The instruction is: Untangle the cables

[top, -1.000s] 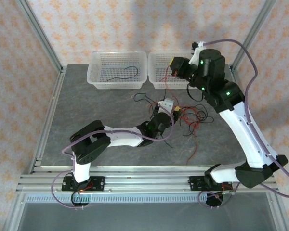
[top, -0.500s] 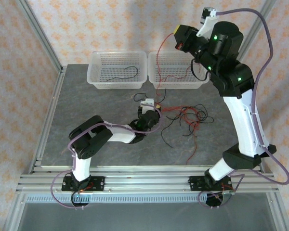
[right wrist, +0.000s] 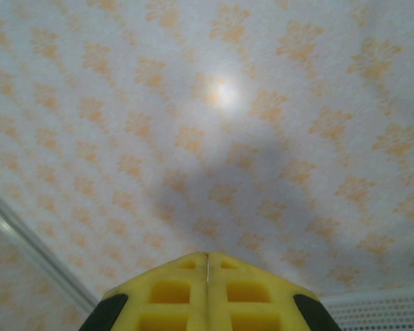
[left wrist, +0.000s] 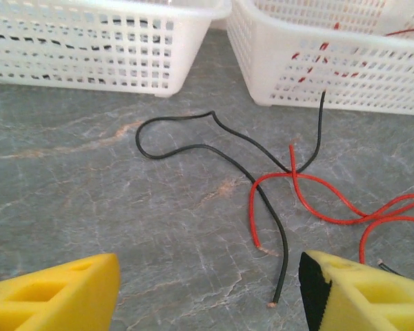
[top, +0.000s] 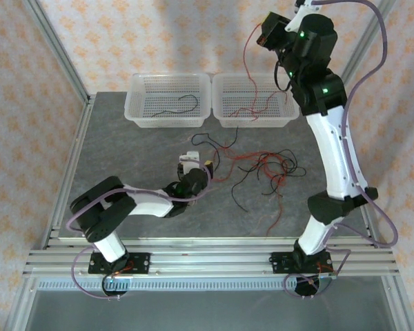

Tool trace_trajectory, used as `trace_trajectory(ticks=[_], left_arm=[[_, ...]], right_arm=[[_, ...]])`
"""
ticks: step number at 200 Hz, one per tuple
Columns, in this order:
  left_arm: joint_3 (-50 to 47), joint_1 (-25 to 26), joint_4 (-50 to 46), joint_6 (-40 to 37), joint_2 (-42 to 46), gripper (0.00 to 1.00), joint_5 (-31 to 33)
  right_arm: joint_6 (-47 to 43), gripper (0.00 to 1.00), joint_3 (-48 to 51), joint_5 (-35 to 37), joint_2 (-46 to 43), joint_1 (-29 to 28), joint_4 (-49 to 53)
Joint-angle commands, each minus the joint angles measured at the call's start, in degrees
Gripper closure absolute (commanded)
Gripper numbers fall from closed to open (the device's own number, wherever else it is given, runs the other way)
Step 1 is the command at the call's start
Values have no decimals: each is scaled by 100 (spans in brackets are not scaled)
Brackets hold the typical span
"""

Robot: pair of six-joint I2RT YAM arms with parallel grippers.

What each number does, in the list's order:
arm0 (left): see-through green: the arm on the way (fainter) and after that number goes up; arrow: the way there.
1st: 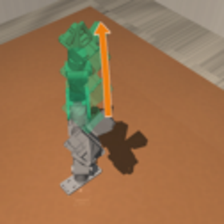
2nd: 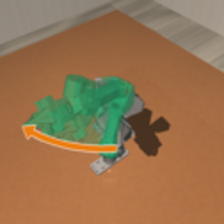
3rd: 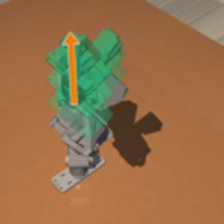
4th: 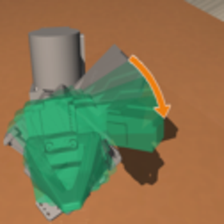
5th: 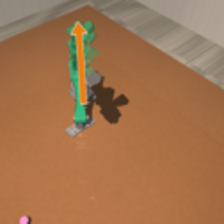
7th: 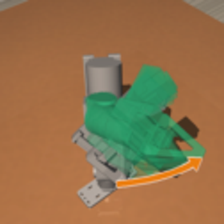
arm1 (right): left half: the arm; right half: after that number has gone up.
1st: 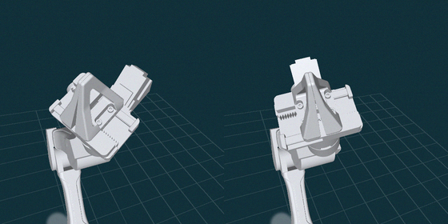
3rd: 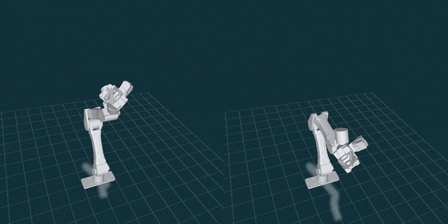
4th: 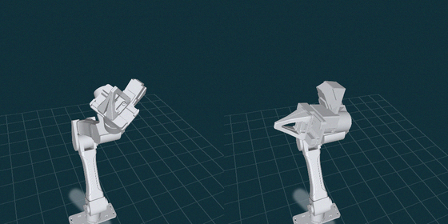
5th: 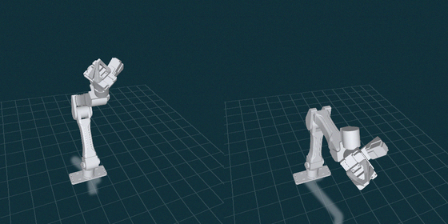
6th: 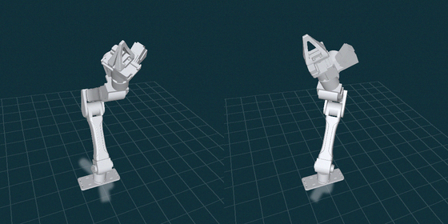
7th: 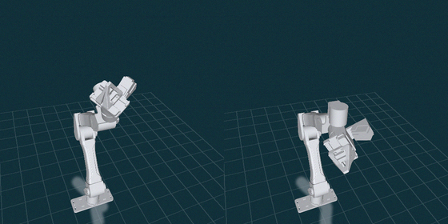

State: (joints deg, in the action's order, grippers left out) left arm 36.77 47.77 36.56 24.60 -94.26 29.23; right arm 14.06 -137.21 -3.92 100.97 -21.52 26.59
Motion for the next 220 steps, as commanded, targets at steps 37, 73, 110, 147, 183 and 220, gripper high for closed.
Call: trace_trajectory(ticks=[37, 73, 110, 147, 183, 220], left_arm=[[-397, 192, -767, 1, 1355, 27, 310], [-555, 311, -1196, 24, 2094, 27, 350], [-667, 372, -1729, 127, 2734, 27, 501], [-879, 378, -2006, 280, 3238, 26, 605], [-935, 382, -2251, 352, 3506, 26, 715], [-822, 378, -2478, 391, 3581, 26, 689]], right_arm=[[97, 100, -351, -277, 885, 665, -587], [48, 100, -342, -182, 1660, 964, -564], [-124, 100, -277, -12, 2556, 1019, -246], [-107, 100, 433, -30, 3033, 1018, -181], [-350, 100, 664, 174, 3487, 1020, -8], [-591, 100, 606, 390, 3852, 1018, 317]])
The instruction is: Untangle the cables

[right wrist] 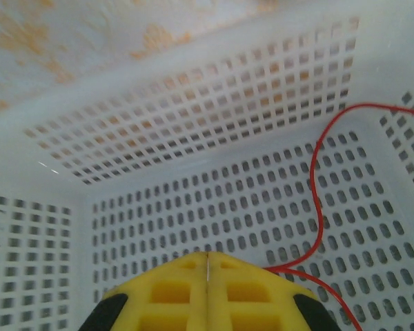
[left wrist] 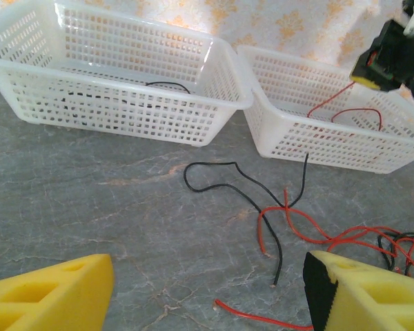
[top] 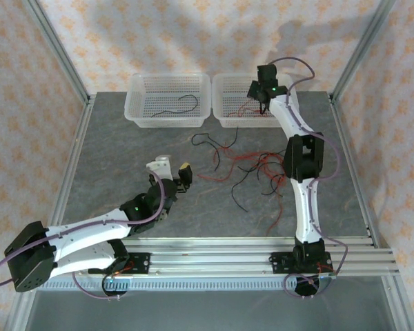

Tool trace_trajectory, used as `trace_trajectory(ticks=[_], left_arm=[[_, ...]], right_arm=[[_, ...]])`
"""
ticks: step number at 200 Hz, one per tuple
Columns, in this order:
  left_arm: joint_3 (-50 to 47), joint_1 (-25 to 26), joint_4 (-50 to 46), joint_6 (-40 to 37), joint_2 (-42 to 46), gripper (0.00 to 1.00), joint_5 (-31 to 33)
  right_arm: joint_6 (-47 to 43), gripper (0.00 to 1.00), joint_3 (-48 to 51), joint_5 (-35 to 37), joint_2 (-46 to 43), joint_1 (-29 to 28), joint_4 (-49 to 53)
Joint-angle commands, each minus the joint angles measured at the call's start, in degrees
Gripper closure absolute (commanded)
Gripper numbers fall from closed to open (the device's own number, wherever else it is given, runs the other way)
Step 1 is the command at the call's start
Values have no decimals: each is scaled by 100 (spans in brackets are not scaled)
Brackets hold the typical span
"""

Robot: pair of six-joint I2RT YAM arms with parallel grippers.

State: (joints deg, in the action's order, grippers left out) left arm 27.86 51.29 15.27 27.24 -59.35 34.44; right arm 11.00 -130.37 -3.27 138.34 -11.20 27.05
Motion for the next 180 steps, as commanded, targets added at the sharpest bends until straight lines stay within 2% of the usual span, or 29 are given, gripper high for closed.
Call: trace_trajectory(ticks=[1, 37, 71, 113, 133, 180], left_arm=[[74, 24, -358, 129, 91, 26, 165], [244, 29, -632, 225, 69, 26, 60], [355, 27, -894, 359, 67, 26, 28], [556, 28, -1320, 541, -49, 26, 15], [625, 30, -1450, 605, -143, 26, 11], [996, 21, -1925, 911, -514, 26, 10]], right_arm=[[-288, 100, -77, 325, 118, -9, 277], [-417, 100, -42, 469, 269, -11, 482], [-473, 84, -24, 537, 342, -7, 609], [-518, 55, -237, 730, 360, -14, 792], [-535, 36, -335, 761, 296, -13, 905], [-438, 0, -321, 655, -160, -9, 1154]])
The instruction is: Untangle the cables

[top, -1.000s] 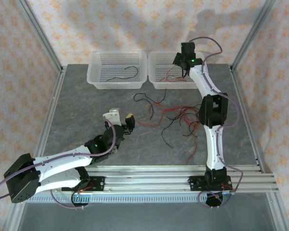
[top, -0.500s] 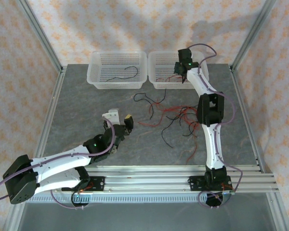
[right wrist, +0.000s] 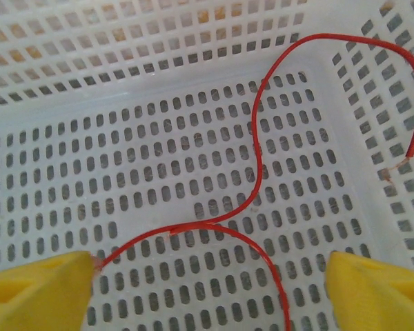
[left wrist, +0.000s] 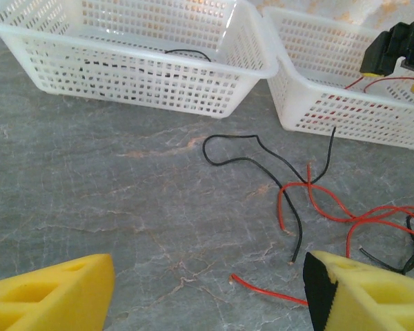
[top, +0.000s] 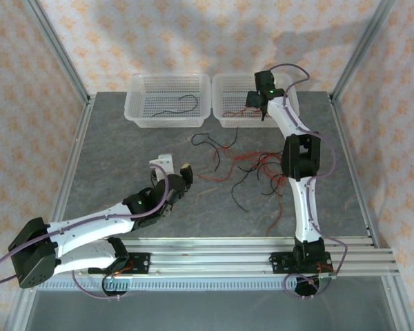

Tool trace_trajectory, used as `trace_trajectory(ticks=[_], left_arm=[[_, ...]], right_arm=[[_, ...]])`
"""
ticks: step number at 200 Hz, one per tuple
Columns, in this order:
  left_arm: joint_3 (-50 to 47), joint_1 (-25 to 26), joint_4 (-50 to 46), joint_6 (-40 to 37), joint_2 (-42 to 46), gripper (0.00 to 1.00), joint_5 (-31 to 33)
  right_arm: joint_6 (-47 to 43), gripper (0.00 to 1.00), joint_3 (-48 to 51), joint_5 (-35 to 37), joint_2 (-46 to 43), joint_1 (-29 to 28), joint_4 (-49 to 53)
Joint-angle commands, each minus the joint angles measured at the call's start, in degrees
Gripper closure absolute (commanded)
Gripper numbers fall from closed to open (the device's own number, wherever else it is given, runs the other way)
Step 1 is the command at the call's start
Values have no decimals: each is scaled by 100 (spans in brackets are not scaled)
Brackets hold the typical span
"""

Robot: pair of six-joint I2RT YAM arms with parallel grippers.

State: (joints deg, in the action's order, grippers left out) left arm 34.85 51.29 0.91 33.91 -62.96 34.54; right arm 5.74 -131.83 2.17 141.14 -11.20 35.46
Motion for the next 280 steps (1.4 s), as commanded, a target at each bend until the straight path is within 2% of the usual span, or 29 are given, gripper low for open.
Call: trace_trajectory(ticks=[1, 31, 64, 86, 134, 152, 170, 194, 221, 258, 280], left_arm=[[309, 17, -501, 250, -163, 26, -1], [541, 13, -772, 384, -354, 26, -16], [640, 5, -811, 415, -443, 26, -176], [710, 13, -849, 415, -507, 26, -302], [868, 3, -926, 440, -572, 26, -440], [926, -9, -948, 407, -529, 26, -466], [1002, -8, -952, 354, -496, 26, -482], [1132, -19, -1044, 335, -474, 26, -494], [1222, -15, -1194, 362, -450, 26, -569], [1206, -23, -1389, 399, -315, 26, -484], [1134, -47, -1400, 398, -209, 26, -466]], right_arm=[[96, 0, -167, 114, -452, -7, 321], [236, 0, 289, 86, -1127, -14, 369], [361, 0, 1732, 145, -2492, -26, -87], [507, 0, 3099, 323, -3660, -42, -410], [1315, 4, 7040, 329, -6721, -139, -877], [1712, 6, 8083, 120, -7712, -280, -743], [2233, 7, 8834, -77, -8339, -563, -612], [2910, 8, 9894, -284, -8703, -857, -935], [3407, 8, 10815, -631, -8613, -910, -1851], [3443, 10, 10951, -723, -8088, -1057, -2579], [3539, 13, 10942, -1128, -7714, -1162, -3130]])
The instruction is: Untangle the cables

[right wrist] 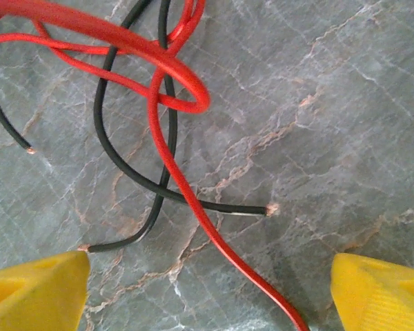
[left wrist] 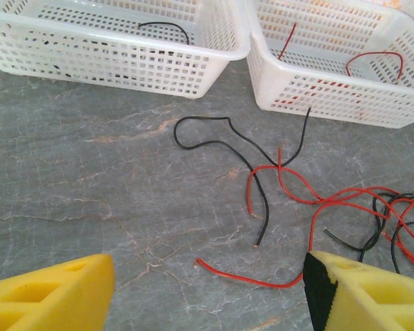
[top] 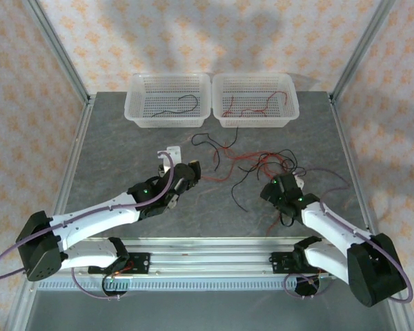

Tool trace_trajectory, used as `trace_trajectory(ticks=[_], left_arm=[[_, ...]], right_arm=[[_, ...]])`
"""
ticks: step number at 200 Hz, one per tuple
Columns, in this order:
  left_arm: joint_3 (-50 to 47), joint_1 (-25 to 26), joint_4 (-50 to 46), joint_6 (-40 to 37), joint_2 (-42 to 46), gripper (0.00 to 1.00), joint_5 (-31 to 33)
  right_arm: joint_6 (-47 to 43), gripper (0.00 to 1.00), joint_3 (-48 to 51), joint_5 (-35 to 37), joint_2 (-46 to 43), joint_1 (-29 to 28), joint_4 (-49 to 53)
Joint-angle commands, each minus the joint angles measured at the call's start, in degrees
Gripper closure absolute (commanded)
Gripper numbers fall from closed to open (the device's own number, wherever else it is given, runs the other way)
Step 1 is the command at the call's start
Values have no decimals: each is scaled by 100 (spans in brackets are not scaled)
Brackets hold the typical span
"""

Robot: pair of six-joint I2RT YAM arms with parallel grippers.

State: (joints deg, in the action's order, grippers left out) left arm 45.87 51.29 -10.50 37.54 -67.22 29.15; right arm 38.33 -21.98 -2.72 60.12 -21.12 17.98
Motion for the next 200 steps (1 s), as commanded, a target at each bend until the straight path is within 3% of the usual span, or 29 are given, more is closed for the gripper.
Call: trace_trajectory(ticks=[1, 41, 110, 200], left_arm=[[30, -48, -259, 35, 226, 26, 74], [19, -163, -381, 11, 293, 26, 113], [-141, -285, -483, -10, 520, 26, 144], [-242, -372, -569, -45, 726, 26, 155]], right_arm=[[293, 14, -43, -662, 418, -176, -1414], [758, 20, -443, -1324, 1399, -612, -2543], [617, 24, -2493, -1381, 3260, -1416, -2495], [615, 29, -3841, -1503, 3919, -1594, -2089]])
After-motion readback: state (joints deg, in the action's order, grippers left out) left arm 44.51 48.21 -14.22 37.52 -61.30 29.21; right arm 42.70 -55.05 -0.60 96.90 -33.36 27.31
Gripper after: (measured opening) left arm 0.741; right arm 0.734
